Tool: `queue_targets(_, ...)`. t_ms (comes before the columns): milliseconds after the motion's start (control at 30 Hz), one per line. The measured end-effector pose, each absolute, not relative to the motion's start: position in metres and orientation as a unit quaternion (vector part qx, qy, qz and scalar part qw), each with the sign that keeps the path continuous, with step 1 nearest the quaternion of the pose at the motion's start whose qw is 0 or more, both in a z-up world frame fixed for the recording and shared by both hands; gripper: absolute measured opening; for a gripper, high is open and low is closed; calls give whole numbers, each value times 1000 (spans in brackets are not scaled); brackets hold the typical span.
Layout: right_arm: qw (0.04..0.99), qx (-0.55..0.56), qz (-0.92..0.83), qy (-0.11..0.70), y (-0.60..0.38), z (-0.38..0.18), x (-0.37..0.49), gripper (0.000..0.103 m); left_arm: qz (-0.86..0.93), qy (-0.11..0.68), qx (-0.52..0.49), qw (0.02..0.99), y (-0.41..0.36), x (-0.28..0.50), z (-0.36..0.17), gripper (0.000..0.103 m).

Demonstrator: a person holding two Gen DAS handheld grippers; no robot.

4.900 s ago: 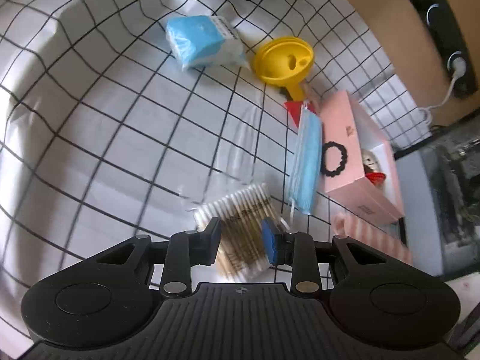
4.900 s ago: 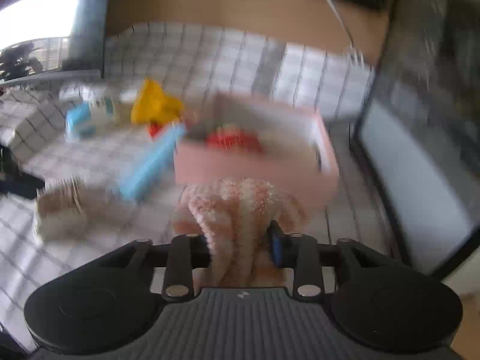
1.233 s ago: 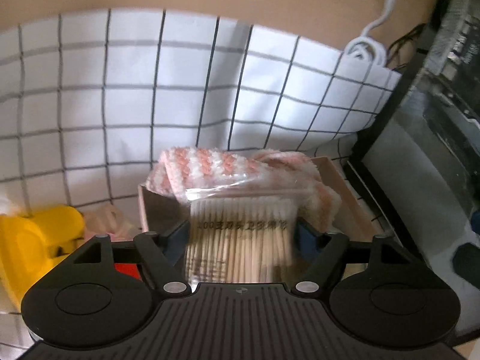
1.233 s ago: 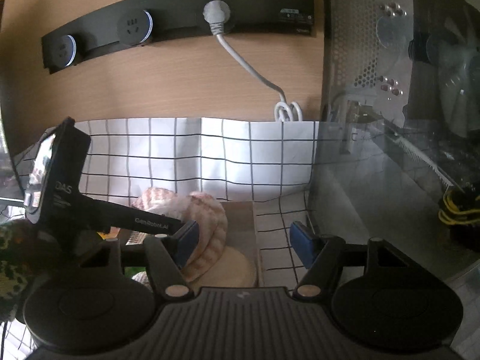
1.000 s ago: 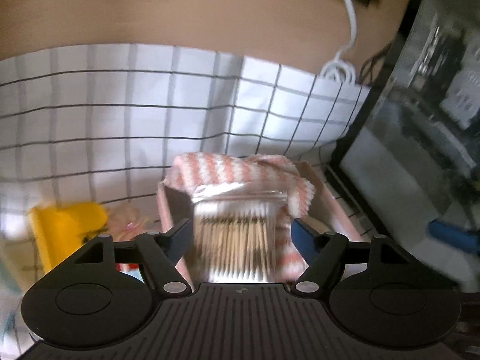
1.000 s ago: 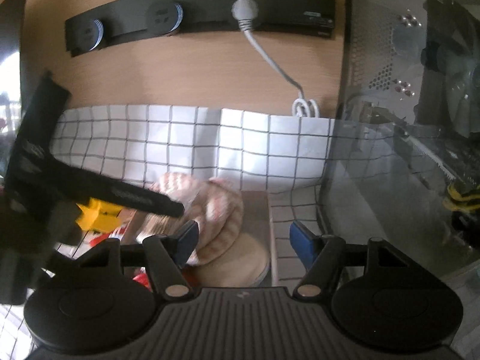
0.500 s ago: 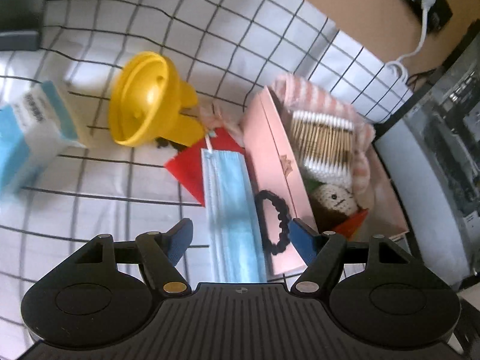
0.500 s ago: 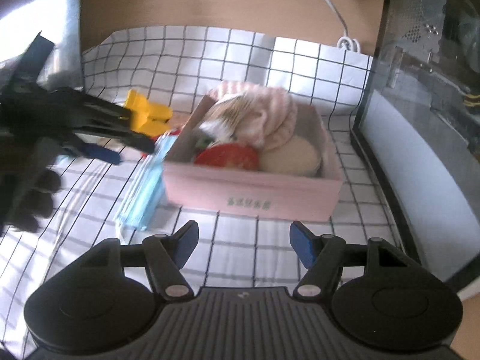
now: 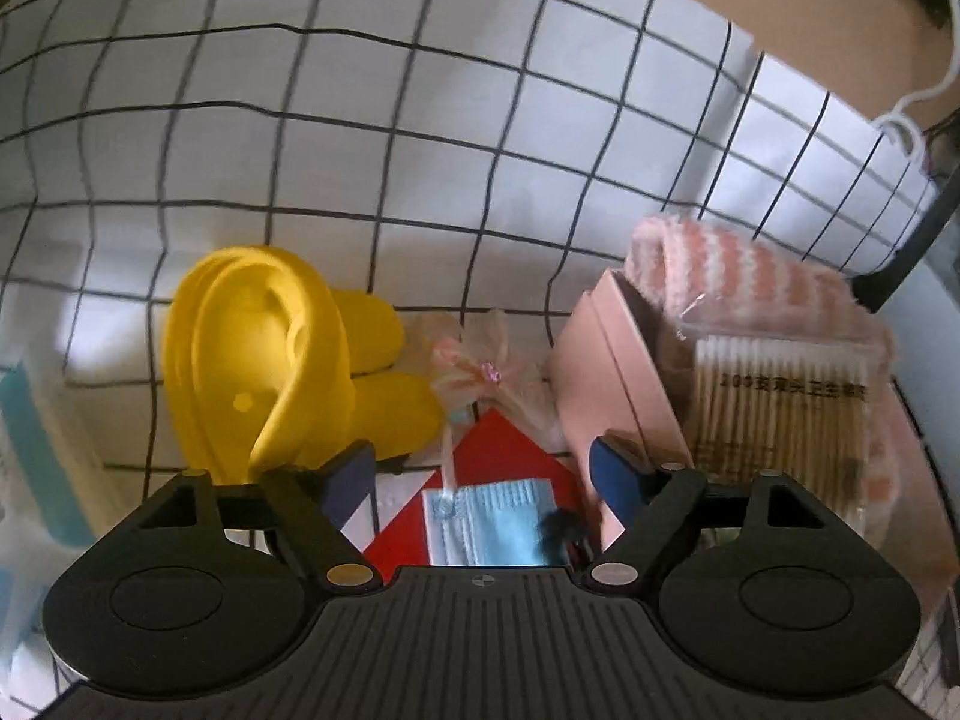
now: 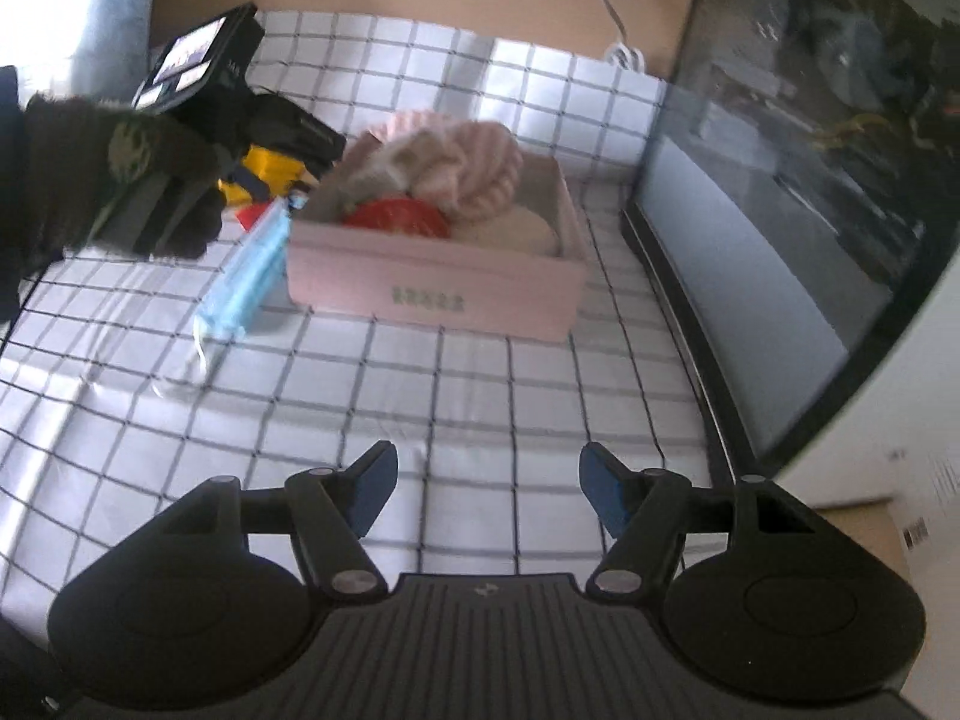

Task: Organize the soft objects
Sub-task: 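Move both open tools away from the pink box toward the blue mask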

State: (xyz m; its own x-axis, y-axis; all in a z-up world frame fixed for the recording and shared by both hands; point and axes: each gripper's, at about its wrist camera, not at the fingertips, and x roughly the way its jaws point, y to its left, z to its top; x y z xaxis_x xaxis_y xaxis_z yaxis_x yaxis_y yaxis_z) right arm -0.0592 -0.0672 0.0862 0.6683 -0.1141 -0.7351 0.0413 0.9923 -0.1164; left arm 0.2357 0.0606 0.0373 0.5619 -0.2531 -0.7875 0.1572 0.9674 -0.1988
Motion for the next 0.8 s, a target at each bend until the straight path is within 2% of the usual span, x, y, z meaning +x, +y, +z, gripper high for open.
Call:
queue_targets(67,908,-40,-49,414,-71,83,-63,68,-116,461,-59,878,59,237,38,80)
queue_targets(100,906,-39,-51,418,-72,82,-64,68,-120,465,-59,875,59,236,38,69)
queue_targets(167,905,-38,-51,420,-72,80,-65,68,-127,470,-62,871,61,233,36,53)
queue_targets(200,906,-38,-50,419,-72,80,-67,68,-122,470,-48,873,63,227,34,34)
queue_targets(233,906,-35,-47,418,-71,79,-66,68,-124,462,-25,878,65,219,34,28)
queue_targets(400,908,-30,-24,417,-63,77,-56,68,-161,466,1,870,78,182,35,24)
queue_targets(567,912,-38,17,407,-44,78,-43,68,-184,462,52,866,100,112,38,18)
queue_targets(800,913,-37,87,397,-11,75,-4,68,-125,481,-51,866,191,49,51,18)
